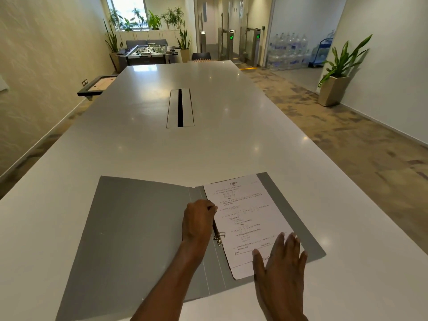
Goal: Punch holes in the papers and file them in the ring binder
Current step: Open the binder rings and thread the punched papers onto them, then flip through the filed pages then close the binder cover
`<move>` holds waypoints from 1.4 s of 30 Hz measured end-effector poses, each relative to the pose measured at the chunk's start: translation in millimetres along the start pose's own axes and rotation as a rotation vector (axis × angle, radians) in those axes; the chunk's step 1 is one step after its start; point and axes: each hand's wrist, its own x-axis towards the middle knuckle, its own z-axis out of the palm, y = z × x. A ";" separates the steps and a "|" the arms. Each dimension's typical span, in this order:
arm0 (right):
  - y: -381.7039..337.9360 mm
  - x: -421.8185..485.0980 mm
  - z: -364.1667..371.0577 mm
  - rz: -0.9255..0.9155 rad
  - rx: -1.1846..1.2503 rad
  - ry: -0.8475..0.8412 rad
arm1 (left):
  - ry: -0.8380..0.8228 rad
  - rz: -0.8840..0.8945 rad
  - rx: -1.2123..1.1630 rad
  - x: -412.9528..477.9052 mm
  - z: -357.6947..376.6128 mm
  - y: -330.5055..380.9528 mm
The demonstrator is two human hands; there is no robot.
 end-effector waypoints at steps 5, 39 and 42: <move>-2.2 -2.6 6.2 0.004 -0.044 0.040 | -0.006 0.016 -0.064 -10.9 -3.7 3.1; -28.0 -9.8 -16.6 -0.280 0.427 0.104 | -0.116 -0.522 -0.642 -8.3 -112.7 3.1; -12.0 0.1 -12.8 -0.039 0.111 0.088 | -0.096 -0.491 -0.588 -10.5 -120.1 1.1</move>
